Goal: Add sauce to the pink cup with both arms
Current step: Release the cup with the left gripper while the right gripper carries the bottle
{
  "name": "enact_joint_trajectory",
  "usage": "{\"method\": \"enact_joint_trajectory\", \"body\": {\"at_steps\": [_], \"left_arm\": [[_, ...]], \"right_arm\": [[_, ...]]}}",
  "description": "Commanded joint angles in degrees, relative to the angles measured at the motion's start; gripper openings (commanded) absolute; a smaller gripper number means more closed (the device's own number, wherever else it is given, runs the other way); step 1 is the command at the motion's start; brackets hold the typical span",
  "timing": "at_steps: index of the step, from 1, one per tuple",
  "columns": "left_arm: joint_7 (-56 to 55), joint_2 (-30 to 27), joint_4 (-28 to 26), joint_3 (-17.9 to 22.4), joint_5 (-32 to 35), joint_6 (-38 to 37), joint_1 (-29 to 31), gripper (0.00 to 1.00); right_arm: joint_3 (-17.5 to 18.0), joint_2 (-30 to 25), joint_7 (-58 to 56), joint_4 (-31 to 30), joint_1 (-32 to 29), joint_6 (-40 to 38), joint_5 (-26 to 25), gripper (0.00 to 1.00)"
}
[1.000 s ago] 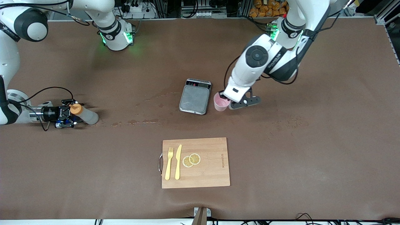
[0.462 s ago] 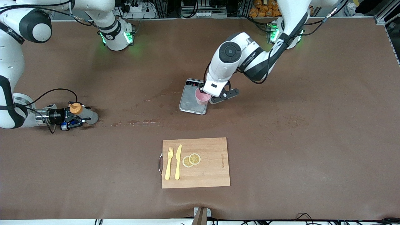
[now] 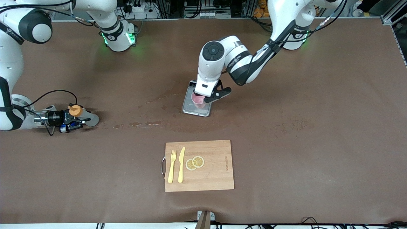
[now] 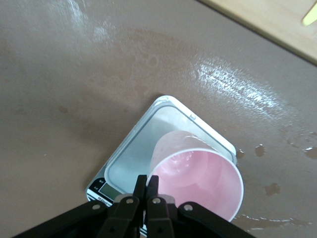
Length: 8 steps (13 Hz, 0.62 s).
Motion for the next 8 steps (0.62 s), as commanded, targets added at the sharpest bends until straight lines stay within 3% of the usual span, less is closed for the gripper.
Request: {"method": "enact_joint_trajectory", "body": {"at_steps": [1, 5, 8], "left_arm": [[-2.17, 2.56, 2.47, 0.47, 2.02, -0.21, -1.47, 0.00], [-4.53, 3.62, 2.64, 0.56, 3.85, -0.20, -2.70, 0.00], [-5.16, 3.89, 2.73, 0.56, 4.57, -0.20, -2.70, 0.00]], "right_arm": [[0.21, -1.35, 5.76, 1.67, 0.04, -1.94, 0.57, 0.03], [0.21, -3.98, 10.77, 2.99, 2.22, -2.21, -0.92, 0.04], [0.29, -5.74, 14.91, 5.63, 5.39, -2.99, -6.18, 0.07]]}}
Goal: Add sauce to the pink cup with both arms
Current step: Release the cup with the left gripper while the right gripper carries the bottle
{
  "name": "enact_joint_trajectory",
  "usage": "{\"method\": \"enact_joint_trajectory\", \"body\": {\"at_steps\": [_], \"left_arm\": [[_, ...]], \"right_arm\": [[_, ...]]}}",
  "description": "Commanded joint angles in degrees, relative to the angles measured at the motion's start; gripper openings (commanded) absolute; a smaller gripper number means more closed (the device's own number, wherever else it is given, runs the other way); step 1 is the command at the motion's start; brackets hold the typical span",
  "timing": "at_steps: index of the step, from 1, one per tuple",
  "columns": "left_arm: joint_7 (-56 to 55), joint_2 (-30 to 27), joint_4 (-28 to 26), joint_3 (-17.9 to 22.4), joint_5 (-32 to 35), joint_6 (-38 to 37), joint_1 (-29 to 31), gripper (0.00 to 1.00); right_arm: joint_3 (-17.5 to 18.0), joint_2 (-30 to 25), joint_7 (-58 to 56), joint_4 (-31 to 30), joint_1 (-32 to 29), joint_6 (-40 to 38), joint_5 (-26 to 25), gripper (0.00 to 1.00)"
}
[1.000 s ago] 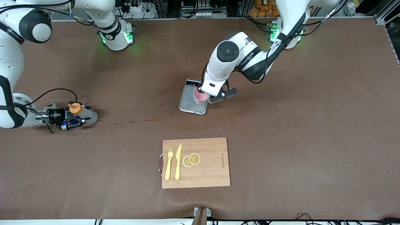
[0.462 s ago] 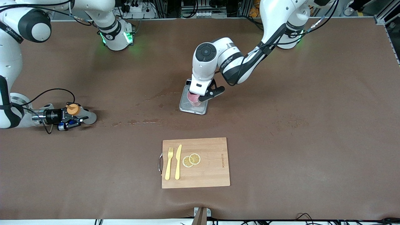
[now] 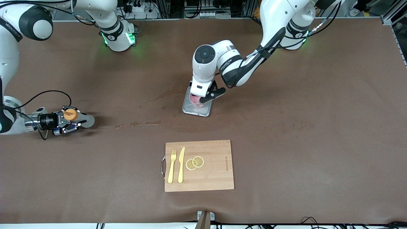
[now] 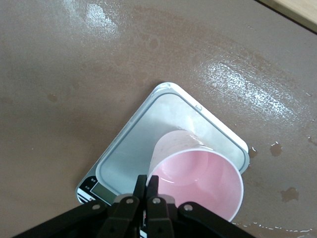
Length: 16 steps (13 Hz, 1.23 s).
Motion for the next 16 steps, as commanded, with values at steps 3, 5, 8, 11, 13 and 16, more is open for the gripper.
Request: {"method": "enact_joint_trajectory", "body": {"at_steps": [3, 5, 8, 11, 13, 16], "left_arm": [[-2.19, 0.82, 1.63, 0.35, 1.35, -0.27, -0.72, 0.06], [-3.76, 0.04, 1.72, 0.35, 1.70, -0.27, -0.29, 0.98], [-4.30, -3.21, 1.72, 0.53, 1.97, -0.36, 2.34, 1.00], [-2.99, -8.04, 1.63, 0.53, 2.06, -2.28, 6.21, 1.00], [1.12, -11.03, 1.64, 0.53, 2.06, -4.40, 9.19, 1.00], [10.25, -14.20, 1.72, 0.35, 1.45, -5.81, 15.86, 1.00]], "right_arm": [[-0.51, -4.53, 6.01, 1.84, 6.44, -2.53, -6.00, 0.09], [-0.51, -7.26, 10.57, 2.63, 9.34, -1.66, -8.82, 0.09], [-0.42, -10.43, 14.45, 2.63, 12.25, -0.34, -11.02, 0.09], [-0.42, -12.71, 18.84, 2.46, 15.06, 0.46, -11.47, 0.08], [-0.42, -14.55, 22.36, 2.28, 17.34, 1.16, -11.82, 0.08], [-0.42, -16.84, 27.98, 2.02, 20.94, 3.00, -12.43, 0.08]]}}
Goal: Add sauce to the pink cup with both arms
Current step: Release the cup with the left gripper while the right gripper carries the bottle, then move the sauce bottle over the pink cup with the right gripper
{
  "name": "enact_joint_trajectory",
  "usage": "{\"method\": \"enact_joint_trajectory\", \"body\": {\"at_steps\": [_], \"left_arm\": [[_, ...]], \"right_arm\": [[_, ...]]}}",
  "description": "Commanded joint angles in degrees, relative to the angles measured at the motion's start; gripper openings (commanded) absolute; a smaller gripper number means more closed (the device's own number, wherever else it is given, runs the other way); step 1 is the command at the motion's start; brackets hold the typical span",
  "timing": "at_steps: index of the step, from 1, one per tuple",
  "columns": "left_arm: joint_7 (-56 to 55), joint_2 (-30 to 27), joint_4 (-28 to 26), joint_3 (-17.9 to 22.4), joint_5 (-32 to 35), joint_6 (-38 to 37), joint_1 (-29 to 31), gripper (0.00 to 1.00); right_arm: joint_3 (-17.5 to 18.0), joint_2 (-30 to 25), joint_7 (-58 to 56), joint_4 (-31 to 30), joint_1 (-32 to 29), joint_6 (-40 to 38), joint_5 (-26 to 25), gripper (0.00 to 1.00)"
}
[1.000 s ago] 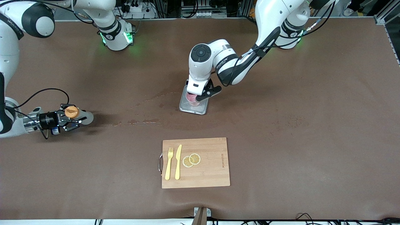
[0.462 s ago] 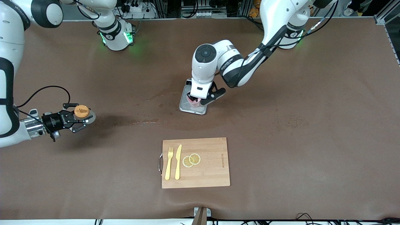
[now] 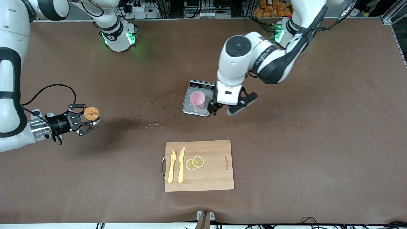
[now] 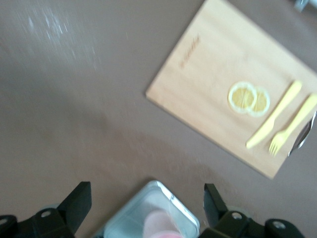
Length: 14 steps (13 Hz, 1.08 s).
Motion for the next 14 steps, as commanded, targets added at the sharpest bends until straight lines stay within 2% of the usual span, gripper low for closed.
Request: {"method": "enact_joint_trajectory", "body": {"at_steps": [1, 5, 8, 10, 13, 14], "left_arm": [[9.27, -3.11, -1.22, -0.44, 0.44, -0.97, 6.49, 1.00], [28.51, -4.26, -1.22, -0.80, 0.26, -2.98, 14.59, 1.00], [38.21, -4.96, -1.22, -0.88, 0.17, -5.01, 19.16, 1.00], [42.43, -5.75, -1.22, -0.88, -1.75, -5.19, 22.41, 1.00], [53.59, -6.80, -1.14, -0.80, -5.79, -6.41, 27.42, 1.00], [56.14, -6.98, -0.79, -0.88, -5.98, -7.81, 28.57, 1.00]], "right_arm": [[-0.35, -3.72, 5.62, -1.44, 3.69, 1.61, -1.76, 0.08], [-0.35, -5.48, 12.04, -1.61, 9.66, 4.60, -6.07, 0.08], [-0.35, -6.18, 17.75, -1.61, 13.88, 6.70, -8.43, 0.08], [-0.26, -6.71, 22.23, -1.79, 18.10, 9.08, -11.59, 0.07], [-0.35, -6.45, 24.44, -1.88, 20.92, 9.44, -12.39, 0.06], [-0.26, -6.45, 26.37, -1.88, 22.49, 10.83, -14.14, 0.06]]}}
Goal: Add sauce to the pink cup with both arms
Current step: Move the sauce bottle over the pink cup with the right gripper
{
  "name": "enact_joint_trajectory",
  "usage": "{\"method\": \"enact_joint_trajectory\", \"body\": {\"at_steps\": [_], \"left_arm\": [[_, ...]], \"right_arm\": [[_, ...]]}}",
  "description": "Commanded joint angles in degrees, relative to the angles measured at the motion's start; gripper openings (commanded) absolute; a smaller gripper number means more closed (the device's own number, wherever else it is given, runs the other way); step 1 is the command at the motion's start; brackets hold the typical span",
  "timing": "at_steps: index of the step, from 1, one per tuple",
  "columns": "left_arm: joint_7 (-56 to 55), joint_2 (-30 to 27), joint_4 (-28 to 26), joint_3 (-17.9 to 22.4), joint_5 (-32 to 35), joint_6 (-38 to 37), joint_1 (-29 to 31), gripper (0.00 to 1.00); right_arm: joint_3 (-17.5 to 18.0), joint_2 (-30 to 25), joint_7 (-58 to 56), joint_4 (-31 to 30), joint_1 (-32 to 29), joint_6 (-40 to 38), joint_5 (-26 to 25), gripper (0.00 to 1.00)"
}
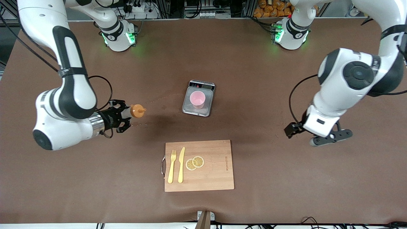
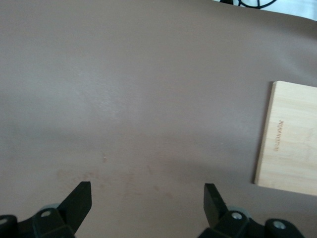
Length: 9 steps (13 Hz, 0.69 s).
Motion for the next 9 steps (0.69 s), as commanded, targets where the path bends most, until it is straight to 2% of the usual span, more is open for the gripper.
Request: {"method": "enact_joint_trajectory", "body": {"at_steps": [1, 3, 9], "left_arm": [[6.84, -2.32, 1.06, -0.69, -1.94, -5.46, 3.10, 1.00], [9.05, -2.23, 5.01, -0.52, -2.38, -11.79, 3.63, 1.00], [10.02, -2.32, 11.18, -0.43, -2.29, -23.23, 6.52, 1.00]], "right_arm": [[-0.32, -1.95, 6.02, -1.81, 4.02, 2.93, -4.42, 0.06], [-0.23, -1.69, 9.81, -1.81, 7.81, 4.43, -8.12, 0.05], [-0.23, 0.94, 19.13, -1.72, 15.11, 7.15, -16.03, 0.06]]}}
